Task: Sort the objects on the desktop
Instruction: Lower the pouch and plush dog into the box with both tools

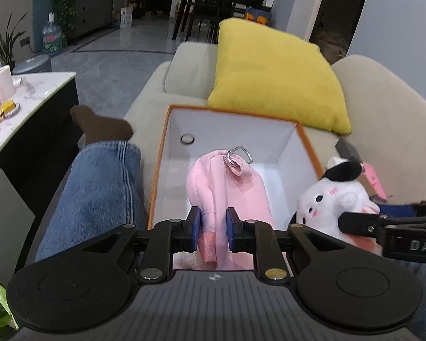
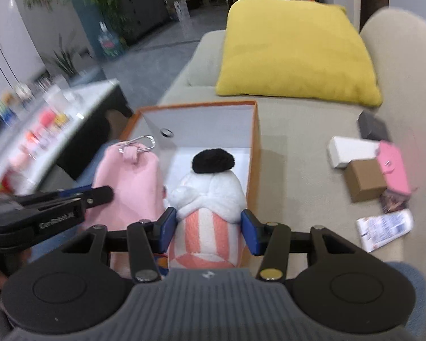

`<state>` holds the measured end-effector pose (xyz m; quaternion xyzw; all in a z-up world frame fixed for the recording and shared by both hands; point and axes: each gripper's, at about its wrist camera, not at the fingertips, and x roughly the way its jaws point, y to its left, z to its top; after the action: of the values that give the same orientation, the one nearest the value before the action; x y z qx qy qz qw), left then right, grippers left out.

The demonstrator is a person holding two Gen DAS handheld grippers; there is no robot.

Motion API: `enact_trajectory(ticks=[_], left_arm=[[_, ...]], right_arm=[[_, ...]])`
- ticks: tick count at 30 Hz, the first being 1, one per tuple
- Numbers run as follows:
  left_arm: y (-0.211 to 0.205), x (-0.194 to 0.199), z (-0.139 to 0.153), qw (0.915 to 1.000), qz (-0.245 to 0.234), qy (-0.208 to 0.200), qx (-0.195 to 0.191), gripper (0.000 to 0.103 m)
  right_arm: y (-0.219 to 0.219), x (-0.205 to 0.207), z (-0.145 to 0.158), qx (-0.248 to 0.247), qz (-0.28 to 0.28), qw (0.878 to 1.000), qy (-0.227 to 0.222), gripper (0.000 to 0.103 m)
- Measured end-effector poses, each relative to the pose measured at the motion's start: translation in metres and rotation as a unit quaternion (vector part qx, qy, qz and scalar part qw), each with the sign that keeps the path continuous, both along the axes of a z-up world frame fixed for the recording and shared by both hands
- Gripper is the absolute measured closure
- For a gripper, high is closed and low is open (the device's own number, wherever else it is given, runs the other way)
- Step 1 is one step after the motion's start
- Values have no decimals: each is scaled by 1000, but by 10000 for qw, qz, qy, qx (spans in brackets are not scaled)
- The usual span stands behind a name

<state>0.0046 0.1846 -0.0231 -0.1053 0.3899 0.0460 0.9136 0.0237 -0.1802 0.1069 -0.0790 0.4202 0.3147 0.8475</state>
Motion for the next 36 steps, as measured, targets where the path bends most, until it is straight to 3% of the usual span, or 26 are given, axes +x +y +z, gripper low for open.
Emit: enact_trajectory(ticks=[6,15,20,23,26,31,36], left_arm=[[15,-7,-18,9997,-16,42,-223,82],[28,-12,-36,9988,-6,137,-468,82],[32,-15,-38,9985,-36,159,-526,82],[34,-16,-38,9986,-24,173,-504,82],[34,-16,-38,9987,-28,197,-466,82],[32,-17,-38,9991,-88,202,-354,82],[30,-17,-38,9992,-162,214,-308,82]], right_arm=[[27,-15,-21,-779,34,9966,-260,51],[38,-10,-55,-1287,-145,9909,376,47],[36,-8,-49,-1344,198,9880,729,44],[37,-10,-32,-1423,508,9872,509,44],[45,-3,-24,-1539,808,9846,170,54],[65,13,-47,-2067,1371,9685,243,82],[65,19,-73,-2459,1477,9565,531,83]])
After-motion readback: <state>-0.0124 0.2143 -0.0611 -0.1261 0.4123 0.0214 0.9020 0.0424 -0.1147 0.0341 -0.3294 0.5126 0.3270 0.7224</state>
